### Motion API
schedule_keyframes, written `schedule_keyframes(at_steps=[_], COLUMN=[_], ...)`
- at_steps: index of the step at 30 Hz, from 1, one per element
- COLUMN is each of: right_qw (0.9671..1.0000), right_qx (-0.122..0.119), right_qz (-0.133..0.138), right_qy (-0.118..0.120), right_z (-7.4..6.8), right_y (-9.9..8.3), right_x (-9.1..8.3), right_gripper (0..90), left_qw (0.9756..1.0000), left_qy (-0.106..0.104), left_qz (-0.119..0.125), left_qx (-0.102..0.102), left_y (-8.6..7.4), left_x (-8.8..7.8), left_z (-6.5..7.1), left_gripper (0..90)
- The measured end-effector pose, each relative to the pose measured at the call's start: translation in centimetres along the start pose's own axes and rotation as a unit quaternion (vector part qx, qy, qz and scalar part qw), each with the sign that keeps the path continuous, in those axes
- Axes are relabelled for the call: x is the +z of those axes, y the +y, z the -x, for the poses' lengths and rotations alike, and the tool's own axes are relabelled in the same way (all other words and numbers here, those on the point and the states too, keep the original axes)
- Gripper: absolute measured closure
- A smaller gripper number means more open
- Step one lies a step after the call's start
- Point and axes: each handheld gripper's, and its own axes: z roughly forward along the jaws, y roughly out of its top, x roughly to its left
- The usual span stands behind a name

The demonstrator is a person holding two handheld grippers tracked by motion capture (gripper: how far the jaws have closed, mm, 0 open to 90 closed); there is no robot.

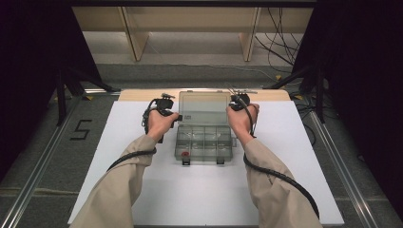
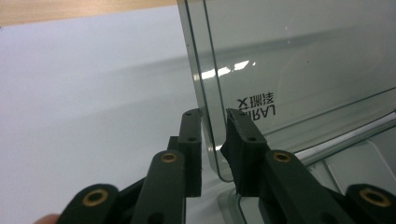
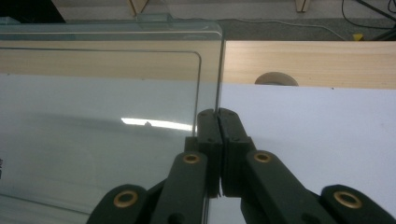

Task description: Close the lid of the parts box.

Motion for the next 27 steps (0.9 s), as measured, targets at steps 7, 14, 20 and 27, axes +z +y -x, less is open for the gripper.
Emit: schedule_keyframes(at_steps=[7,14,20,27], right_qw=[1.0,0.9999,0.9997,0.9995], right_qx=[-0.002,-0.005,0.006,-0.005], right_qz=[0.006,0.014,0.021,0.027], right_qy=[0.001,0.005,0.009,0.016], right_z=[-0.1,0.0,-0.1,0.1], right_y=[0.0,-0.3,-0.5,-0.1], right_x=[-0.1,-0.4,-0.6,-0.7], right_gripper=[89.3,89.0,87.6,80.6], left_qw=[0.9998,0.9991,0.9988,0.9987], left_qy=[0.008,0.01,0.009,0.013], left_qz=[-0.011,0.013,0.032,0.042], left_qx=[-0.015,-0.039,-0.036,-0.027], left_y=[-0.1,-0.5,-1.2,-1.6], left_x=[-0.1,-0.2,-0.5,-0.8], left_z=[-0.1,0.1,0.1,0.2], left_gripper=[83.5,86.0,87.3,87.6])
